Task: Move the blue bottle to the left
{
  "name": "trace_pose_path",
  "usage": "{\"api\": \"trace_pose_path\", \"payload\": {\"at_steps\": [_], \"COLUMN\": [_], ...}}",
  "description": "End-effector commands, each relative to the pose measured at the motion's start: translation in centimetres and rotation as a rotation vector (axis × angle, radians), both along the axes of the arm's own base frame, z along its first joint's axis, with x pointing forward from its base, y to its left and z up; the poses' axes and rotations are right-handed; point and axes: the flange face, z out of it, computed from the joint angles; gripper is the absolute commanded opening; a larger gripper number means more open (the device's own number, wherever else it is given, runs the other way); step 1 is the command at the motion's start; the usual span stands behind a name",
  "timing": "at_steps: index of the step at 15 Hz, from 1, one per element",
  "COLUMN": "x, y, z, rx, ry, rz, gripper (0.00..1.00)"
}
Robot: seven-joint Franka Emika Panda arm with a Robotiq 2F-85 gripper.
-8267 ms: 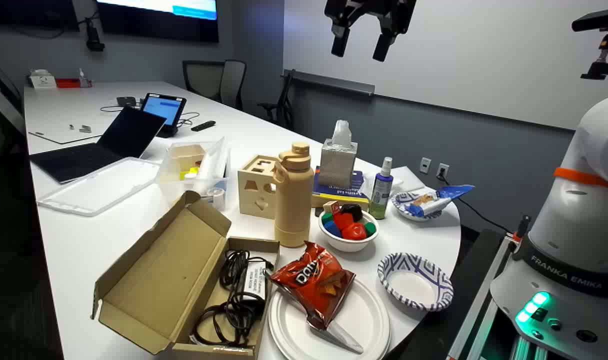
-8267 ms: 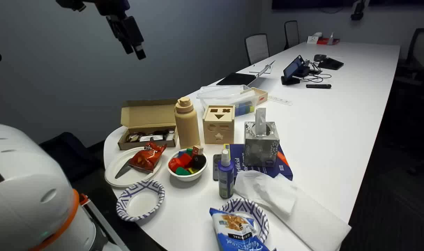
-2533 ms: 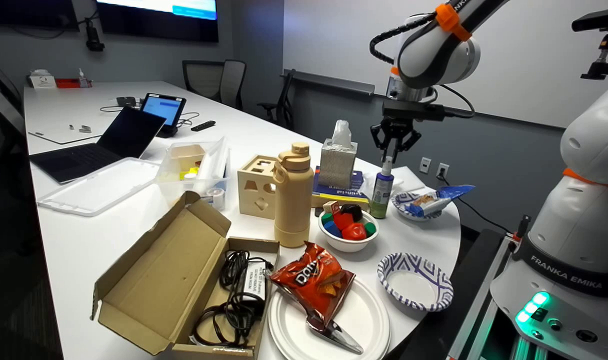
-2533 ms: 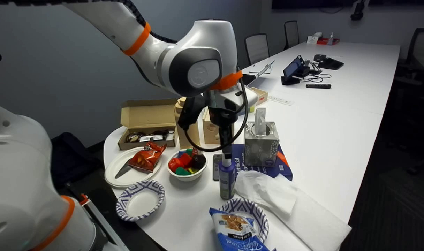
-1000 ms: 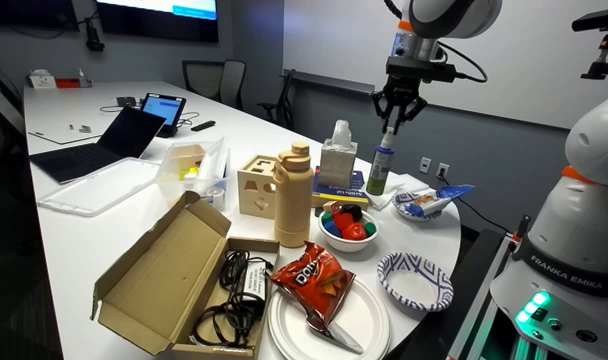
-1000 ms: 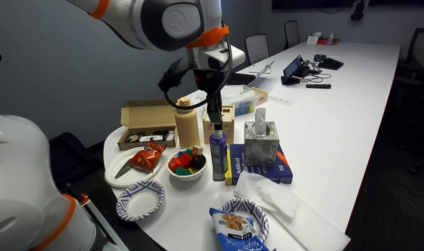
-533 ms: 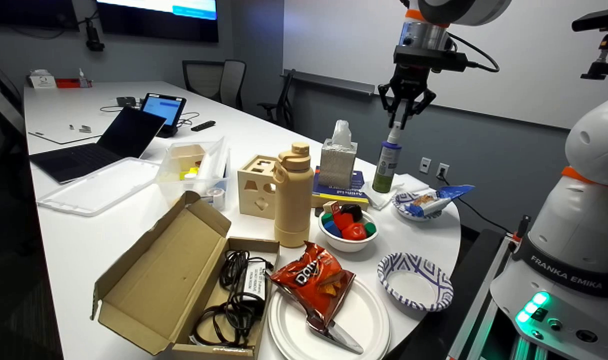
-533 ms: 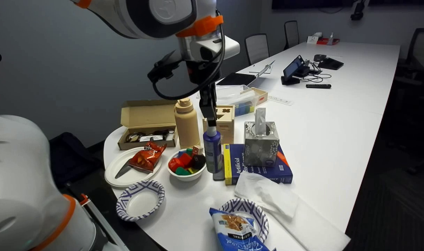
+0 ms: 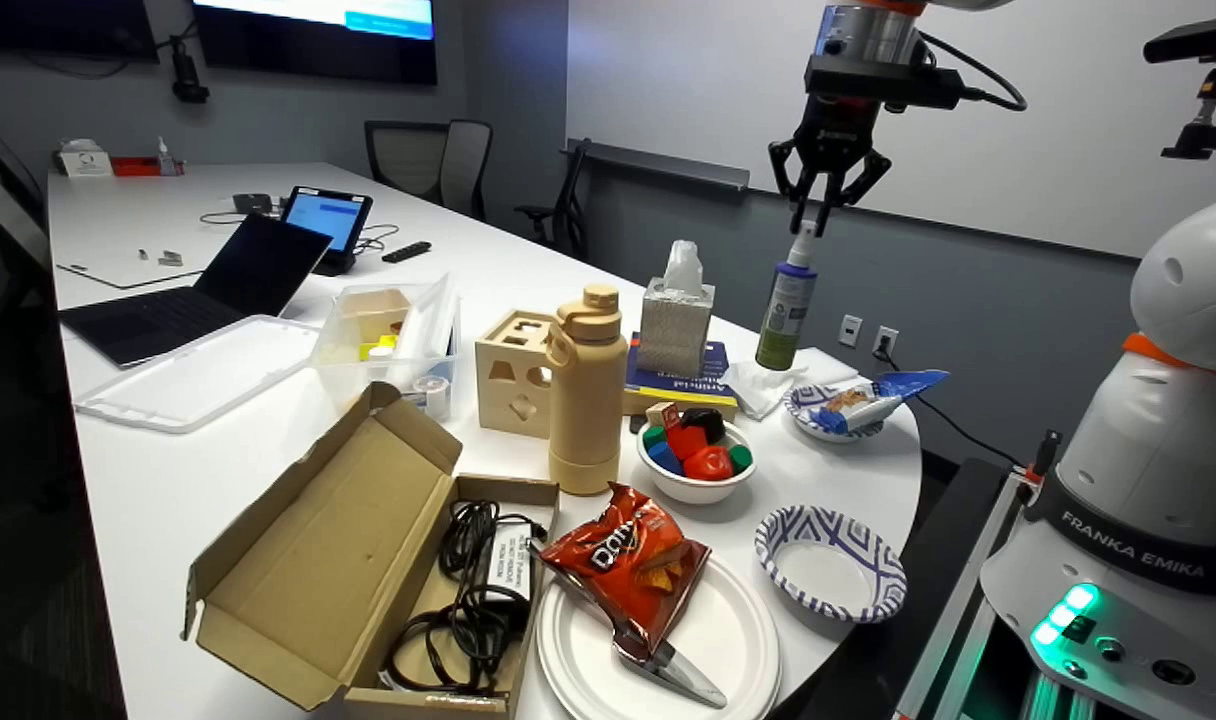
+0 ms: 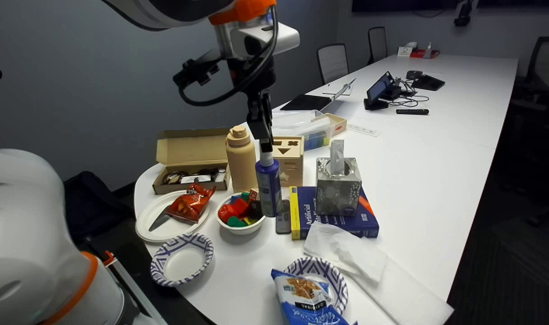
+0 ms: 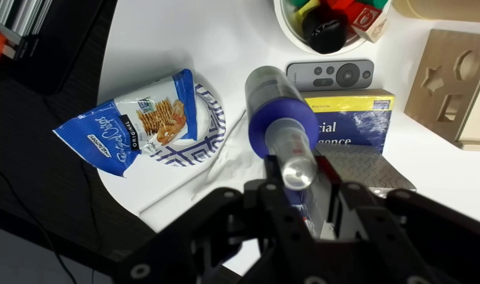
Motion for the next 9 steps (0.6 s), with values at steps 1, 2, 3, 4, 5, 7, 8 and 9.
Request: {"api": "trace_pose_path", "payload": {"at_steps": [1, 2, 3, 4, 5, 7, 8, 9], "x": [-0.6, -0.5, -0.5, -0.4, -0.3, 0.0, 0.1, 0.2], "y": [0.9, 1.0, 1.1, 1.2, 1.4, 1.6, 1.7, 1.8], "z": [2.8, 3.2, 3.7, 4.4, 5.1, 6.5, 7.1, 7.5], "rx": [-0.009, -0.012, -0.019, -0.023, -0.029, -0.049, -0.050, -0.054], "ry": [-0.015, -0.017, -0.019, -0.021, -0.026, -0.033, -0.036, -0.038], "rz": [-0.005, -0.002, -0.001, 0.003, 0.006, 0.008, 0.014, 0.015], "gripper": [0.06, 0.06, 0.06, 0.06, 0.06, 0.06, 0.06, 0.06]}}
